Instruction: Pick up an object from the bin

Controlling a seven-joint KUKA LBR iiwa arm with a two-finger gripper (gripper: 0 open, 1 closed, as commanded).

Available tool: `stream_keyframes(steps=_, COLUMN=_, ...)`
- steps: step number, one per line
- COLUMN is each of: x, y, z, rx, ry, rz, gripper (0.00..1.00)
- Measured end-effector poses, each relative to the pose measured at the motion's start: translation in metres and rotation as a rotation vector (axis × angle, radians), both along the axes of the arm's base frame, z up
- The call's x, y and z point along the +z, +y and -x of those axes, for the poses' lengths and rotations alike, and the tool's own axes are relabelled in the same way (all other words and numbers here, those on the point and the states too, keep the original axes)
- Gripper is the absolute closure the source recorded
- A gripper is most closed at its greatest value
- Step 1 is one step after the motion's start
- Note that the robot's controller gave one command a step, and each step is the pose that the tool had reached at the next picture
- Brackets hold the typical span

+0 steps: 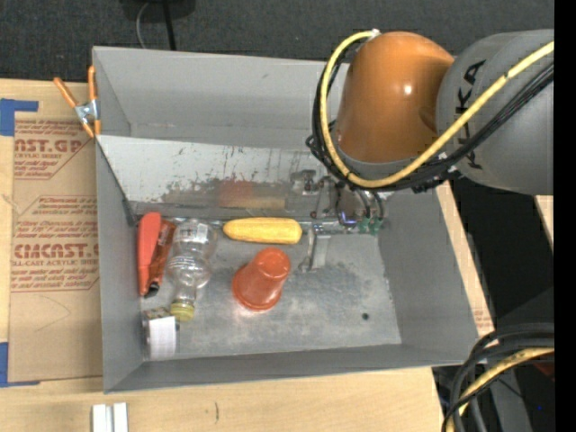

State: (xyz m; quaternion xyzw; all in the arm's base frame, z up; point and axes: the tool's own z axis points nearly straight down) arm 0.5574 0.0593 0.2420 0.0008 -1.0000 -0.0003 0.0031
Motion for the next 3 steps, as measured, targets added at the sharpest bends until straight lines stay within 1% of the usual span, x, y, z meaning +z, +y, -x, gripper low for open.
stream_keyframes(steps=1, x=0.005, y=0.0, z=-0.001, rx=-0.001, ry=-0.008, rz=-0.001, gripper=0.0)
stream_keyframes(steps=2, x=-0.022, y=0.011, z=-0.002, rx=0.05, ry=-0.014, rz=0.0, gripper=0.0)
stream_keyframes(steps=3, x=-0.083, y=0.009, z=0.0, rx=0.084, ry=-0.013, rz=-0.002, gripper=0.0)
